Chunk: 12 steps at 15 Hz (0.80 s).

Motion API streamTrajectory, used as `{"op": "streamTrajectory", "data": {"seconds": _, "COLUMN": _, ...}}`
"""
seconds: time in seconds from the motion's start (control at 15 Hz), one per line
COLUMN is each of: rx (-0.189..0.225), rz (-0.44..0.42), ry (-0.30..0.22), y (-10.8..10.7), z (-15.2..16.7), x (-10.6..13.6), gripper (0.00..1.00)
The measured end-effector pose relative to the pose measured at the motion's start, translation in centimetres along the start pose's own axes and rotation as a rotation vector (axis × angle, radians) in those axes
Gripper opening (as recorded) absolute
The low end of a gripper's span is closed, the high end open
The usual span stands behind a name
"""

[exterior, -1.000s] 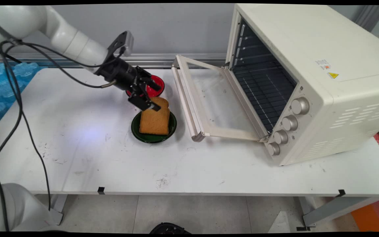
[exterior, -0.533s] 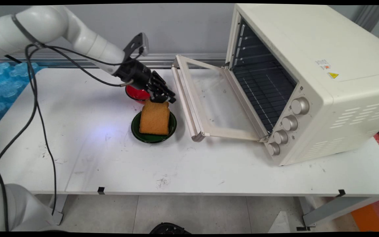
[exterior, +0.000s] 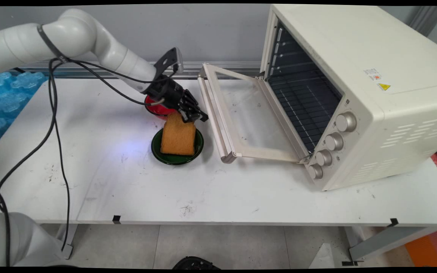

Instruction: Close the oven

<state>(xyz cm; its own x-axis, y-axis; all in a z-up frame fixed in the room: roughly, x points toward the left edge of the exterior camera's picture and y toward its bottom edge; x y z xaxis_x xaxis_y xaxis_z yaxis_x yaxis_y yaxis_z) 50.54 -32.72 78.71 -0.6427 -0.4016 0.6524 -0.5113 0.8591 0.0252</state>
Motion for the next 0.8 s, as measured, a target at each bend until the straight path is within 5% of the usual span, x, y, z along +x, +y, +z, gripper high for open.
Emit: {"op": "streamTrajectory", "data": {"seconds": 0.8, "rx": 0.025, "rz": -0.022, "ry": 0.017, "y": -1.1, "z": 3.7, "x": 1.0, "gripper": 0.0}}
